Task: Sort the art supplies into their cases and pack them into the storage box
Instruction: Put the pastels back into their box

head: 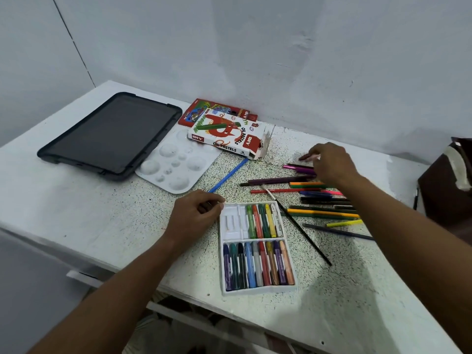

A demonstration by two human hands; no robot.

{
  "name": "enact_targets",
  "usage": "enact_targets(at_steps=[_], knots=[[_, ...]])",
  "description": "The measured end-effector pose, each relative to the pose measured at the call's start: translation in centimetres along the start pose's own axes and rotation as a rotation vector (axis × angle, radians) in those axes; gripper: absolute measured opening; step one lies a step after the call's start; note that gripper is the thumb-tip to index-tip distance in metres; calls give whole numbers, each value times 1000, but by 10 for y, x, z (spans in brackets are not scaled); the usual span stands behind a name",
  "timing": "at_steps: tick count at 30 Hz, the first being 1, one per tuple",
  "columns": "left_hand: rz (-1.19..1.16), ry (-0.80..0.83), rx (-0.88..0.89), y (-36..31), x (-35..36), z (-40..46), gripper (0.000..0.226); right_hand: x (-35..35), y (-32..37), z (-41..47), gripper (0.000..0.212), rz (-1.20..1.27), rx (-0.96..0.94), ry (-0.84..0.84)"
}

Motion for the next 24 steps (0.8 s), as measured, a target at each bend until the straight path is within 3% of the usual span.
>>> enact_targets(at_steps=[7, 16, 24], knots=[[9, -10, 27, -1, 2, 0, 12, 9, -24, 25, 35, -34, -96, 28], [20, -43, 54, -3, 1, 1, 7, 15, -28, 30, 12, -119, -213, 54], [17, -40, 45, -3, 1, 1, 8, 15, -38, 27, 18, -139, -302, 44]])
Point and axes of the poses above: each hand's wrist, its own z-axis towards the middle knuckle, its own x-axis out of the palm, y = z × x, the point moved 2 cm from there along z, towards the middle knuckle, and after that the axes turned 11 degrees about -y, right-handed, at the moved point
